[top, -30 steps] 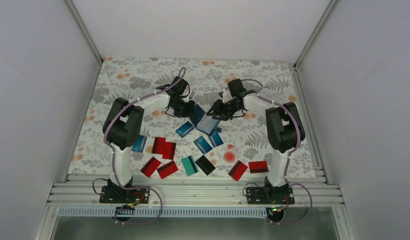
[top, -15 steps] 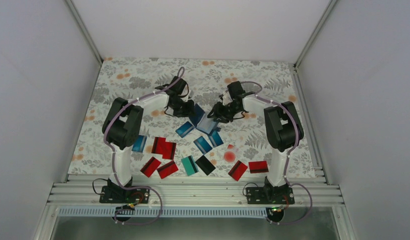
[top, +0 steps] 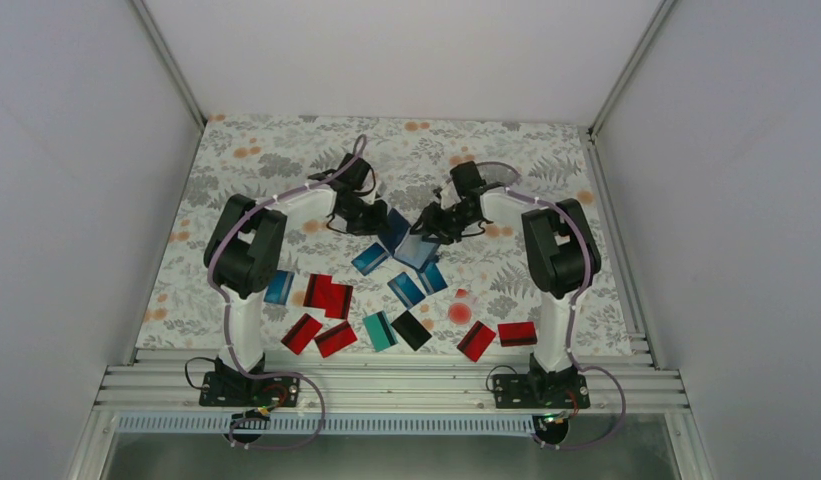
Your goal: Put the credit cards into the card holder
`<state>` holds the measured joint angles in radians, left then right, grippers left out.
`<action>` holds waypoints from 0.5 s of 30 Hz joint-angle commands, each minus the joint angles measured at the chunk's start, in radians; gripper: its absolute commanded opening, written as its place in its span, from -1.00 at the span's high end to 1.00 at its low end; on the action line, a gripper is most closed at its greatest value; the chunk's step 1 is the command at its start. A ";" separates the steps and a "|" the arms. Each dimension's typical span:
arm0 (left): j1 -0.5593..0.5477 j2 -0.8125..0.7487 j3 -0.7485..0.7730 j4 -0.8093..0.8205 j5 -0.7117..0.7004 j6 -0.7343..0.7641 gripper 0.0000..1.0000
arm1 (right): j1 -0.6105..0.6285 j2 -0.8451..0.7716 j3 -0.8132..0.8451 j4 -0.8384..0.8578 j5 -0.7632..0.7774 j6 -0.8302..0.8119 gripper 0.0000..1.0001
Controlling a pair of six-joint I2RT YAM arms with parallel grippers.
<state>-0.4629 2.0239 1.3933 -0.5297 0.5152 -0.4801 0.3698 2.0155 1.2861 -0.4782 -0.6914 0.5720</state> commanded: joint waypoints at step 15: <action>0.050 0.047 -0.077 0.103 0.159 -0.039 0.95 | 0.063 0.093 0.137 0.070 -0.119 -0.043 0.10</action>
<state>-0.4240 2.0544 1.3373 -0.4568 0.6289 -0.4999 0.4187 2.0701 1.3773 -0.4286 -0.7765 0.5484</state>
